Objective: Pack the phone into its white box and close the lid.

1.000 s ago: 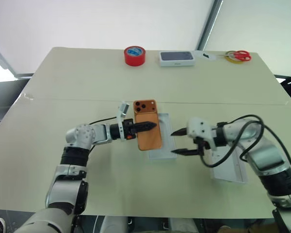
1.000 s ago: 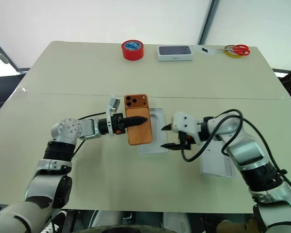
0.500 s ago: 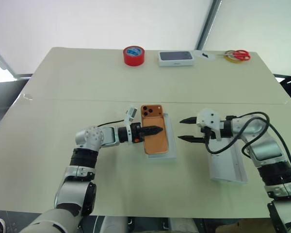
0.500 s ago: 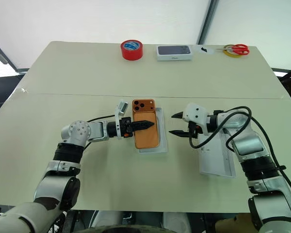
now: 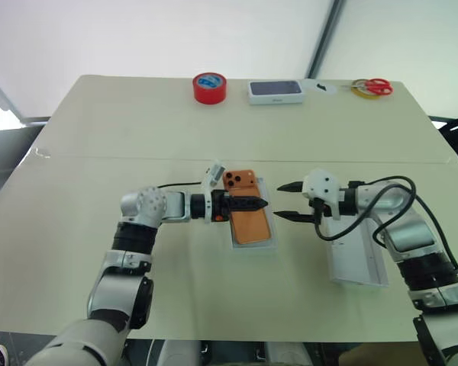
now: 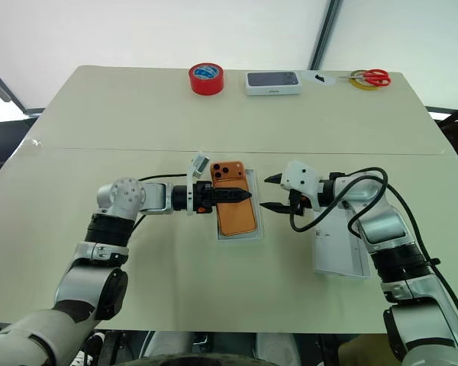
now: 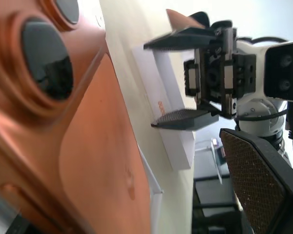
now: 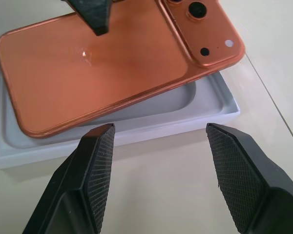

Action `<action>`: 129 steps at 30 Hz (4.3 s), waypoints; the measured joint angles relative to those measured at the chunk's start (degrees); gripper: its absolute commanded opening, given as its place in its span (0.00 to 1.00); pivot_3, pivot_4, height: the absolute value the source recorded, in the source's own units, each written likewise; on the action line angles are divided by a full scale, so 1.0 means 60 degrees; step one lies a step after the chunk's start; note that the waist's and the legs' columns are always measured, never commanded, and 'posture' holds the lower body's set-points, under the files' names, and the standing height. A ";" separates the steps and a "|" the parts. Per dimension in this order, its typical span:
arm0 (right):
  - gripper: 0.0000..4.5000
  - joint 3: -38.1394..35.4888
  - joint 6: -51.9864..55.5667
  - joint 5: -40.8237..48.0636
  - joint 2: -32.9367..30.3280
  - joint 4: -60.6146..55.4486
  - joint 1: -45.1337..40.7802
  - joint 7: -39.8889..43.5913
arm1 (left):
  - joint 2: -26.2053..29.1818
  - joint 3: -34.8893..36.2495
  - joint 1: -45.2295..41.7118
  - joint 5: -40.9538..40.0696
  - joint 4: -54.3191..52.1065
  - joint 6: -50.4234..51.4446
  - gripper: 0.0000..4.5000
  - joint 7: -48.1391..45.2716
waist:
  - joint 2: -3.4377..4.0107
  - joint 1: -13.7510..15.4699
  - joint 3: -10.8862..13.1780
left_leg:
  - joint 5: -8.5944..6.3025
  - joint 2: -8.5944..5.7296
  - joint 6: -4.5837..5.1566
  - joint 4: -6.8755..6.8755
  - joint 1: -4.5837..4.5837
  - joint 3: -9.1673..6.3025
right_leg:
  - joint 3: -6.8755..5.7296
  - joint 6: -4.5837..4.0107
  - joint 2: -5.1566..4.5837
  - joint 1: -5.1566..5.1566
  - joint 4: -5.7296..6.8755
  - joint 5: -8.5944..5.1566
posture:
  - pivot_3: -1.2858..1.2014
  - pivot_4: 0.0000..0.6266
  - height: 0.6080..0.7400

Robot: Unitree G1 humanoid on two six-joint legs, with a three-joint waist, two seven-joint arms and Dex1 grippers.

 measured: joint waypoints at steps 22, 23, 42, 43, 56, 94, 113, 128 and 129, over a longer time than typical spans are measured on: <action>0.69 0.0129 -0.0134 -0.0125 0.0249 0.0180 -0.0025 -0.0129 | 0.0318 -0.0799 -0.0752 0.0658 0.0596 -0.0070 0.85 -0.0773 | 0.0000 0.0004 0.0000 | 0.0003 0.0001 -0.0005 0.0004 0.0000 0.0002 | 0.0000 0.0000 0.0009 -0.0002 0.0003 0.0000 | 0.52 0.24 0.92; 0.69 0.0129 -0.0158 -0.0142 0.0251 0.0213 -0.0030 -0.0146 | 0.0337 -0.0881 -0.0753 0.0683 0.0620 -0.0135 0.85 -0.0910 | 0.0000 0.0004 0.0000 | 0.0003 0.0001 -0.0006 0.0004 0.0000 0.0002 | 0.0000 0.0000 0.0010 -0.0002 0.0003 0.0000 | 0.52 0.24 0.92; 0.69 0.0157 -0.0466 -0.0271 0.0334 0.0511 -0.0248 -0.0234 | 0.0352 -0.0748 -0.0974 0.1301 0.0491 -0.0397 0.85 -0.0435 | 0.0000 -0.0005 0.0000 | 0.0005 0.0015 -0.0009 0.0007 0.0000 0.0004 | 0.0009 0.0000 0.0021 -0.0007 0.0009 0.0000 | 0.52 0.24 0.92; 0.69 0.0164 -0.0480 -0.0277 0.0343 0.0523 -0.0280 -0.0234 | 0.0366 -0.0645 -0.0907 0.1272 0.0195 -0.0178 0.85 -0.0274 | 0.0001 -0.0015 0.0000 | 0.0005 0.0016 -0.0009 0.0005 -0.0002 0.0004 | 0.0011 0.0000 0.0021 -0.0011 0.0010 0.0000 | 0.52 0.24 0.92; 0.69 0.0211 -0.0690 -0.0372 0.0452 0.0896 -0.0358 -0.0212 | 0.1478 -0.0007 0.0058 0.0705 -0.1824 0.1096 0.85 0.0017 | 0.0003 0.0010 0.0000 | 0.0006 0.0018 -0.0011 0.0008 -0.0002 0.0006 | 0.0015 0.0000 0.0022 -0.0010 0.0011 0.0000 | 0.52 0.24 0.92; 0.00 0.0606 -0.0756 -0.0828 -0.0251 0.1033 -0.0076 0.0703 | 0.1474 -0.3215 0.1822 0.4785 -0.2896 -0.5621 0.02 -0.0903 | 0.0014 0.0248 -0.0006 | 0.0000 0.0012 0.0002 0.0016 -0.0005 0.0010 | 0.0014 -0.0001 0.0011 -0.0008 0.0021 0.0000 | 0.52 0.24 0.92; 0.00 -0.1037 0.0390 -0.0319 -0.2284 -0.1105 0.2692 0.1135 | 0.0037 -0.4505 0.1428 0.5466 -0.2075 -0.6359 0.02 -0.2408 | 0.0018 0.0230 -0.0008 | -0.0012 0.0003 0.0024 0.0027 -0.0001 0.0006 | 0.0013 -0.0002 -0.0005 0.0009 0.0010 0.0000 | 0.52 0.24 0.92; 0.00 -0.1165 -0.0282 -0.0127 -0.2895 -0.1004 0.3082 0.1369 | 0.0427 -0.4009 0.1470 0.5755 -0.1435 -0.7778 0.02 -0.2108 | 0.0019 0.0220 -0.0008 | -0.0012 0.0006 0.0025 0.0027 0.0001 0.0006 | 0.0013 -0.0002 -0.0005 0.0008 0.0010 0.0000 | 0.52 0.24 0.92; 0.00 -0.1255 -0.0342 -0.0126 -0.3026 -0.0933 0.3156 0.1401 | 0.0620 -0.3831 0.1530 0.5708 -0.1499 -0.7781 0.02 -0.2118 | 0.0018 0.0216 -0.0008 | -0.0012 0.0007 0.0025 0.0027 0.0001 0.0005 | 0.0013 -0.0002 -0.0005 0.0008 0.0010 0.0000 | 0.52 0.24 0.92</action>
